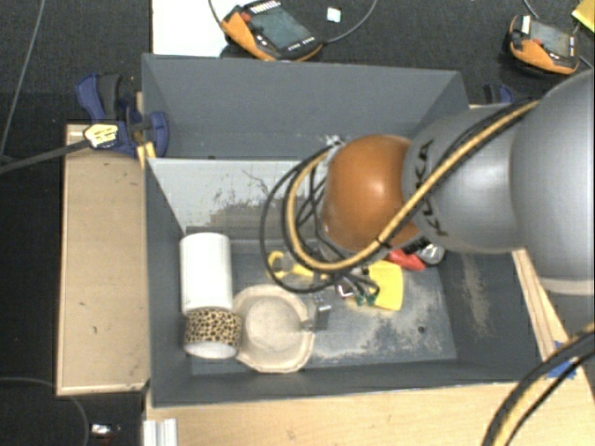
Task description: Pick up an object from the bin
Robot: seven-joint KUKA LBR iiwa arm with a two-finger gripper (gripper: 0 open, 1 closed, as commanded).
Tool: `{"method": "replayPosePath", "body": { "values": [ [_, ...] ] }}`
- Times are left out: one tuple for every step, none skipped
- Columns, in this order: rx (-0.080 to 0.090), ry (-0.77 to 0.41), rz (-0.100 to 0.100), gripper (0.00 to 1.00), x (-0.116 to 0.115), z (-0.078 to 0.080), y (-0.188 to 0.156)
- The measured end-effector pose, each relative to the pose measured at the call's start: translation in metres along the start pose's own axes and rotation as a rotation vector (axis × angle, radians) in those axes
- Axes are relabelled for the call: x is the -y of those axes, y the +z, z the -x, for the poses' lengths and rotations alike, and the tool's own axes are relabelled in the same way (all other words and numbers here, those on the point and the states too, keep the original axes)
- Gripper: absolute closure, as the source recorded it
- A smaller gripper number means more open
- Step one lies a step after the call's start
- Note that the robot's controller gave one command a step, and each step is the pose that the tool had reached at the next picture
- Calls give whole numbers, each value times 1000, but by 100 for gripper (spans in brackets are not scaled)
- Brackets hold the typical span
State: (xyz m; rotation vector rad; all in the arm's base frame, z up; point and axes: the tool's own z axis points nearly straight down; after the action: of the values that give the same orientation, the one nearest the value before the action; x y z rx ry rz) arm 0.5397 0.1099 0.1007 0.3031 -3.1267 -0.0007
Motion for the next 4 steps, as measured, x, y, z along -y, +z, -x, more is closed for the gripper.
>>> {"method": "replayPosePath", "body": {
  "values": [
    [5,238,0,0,80,5,30],
    [7,249,3,100,-25,17,30],
    [7,250,3,100,-25,17,30],
    [2,250,2,100,-25,15,1]
  ]
}}
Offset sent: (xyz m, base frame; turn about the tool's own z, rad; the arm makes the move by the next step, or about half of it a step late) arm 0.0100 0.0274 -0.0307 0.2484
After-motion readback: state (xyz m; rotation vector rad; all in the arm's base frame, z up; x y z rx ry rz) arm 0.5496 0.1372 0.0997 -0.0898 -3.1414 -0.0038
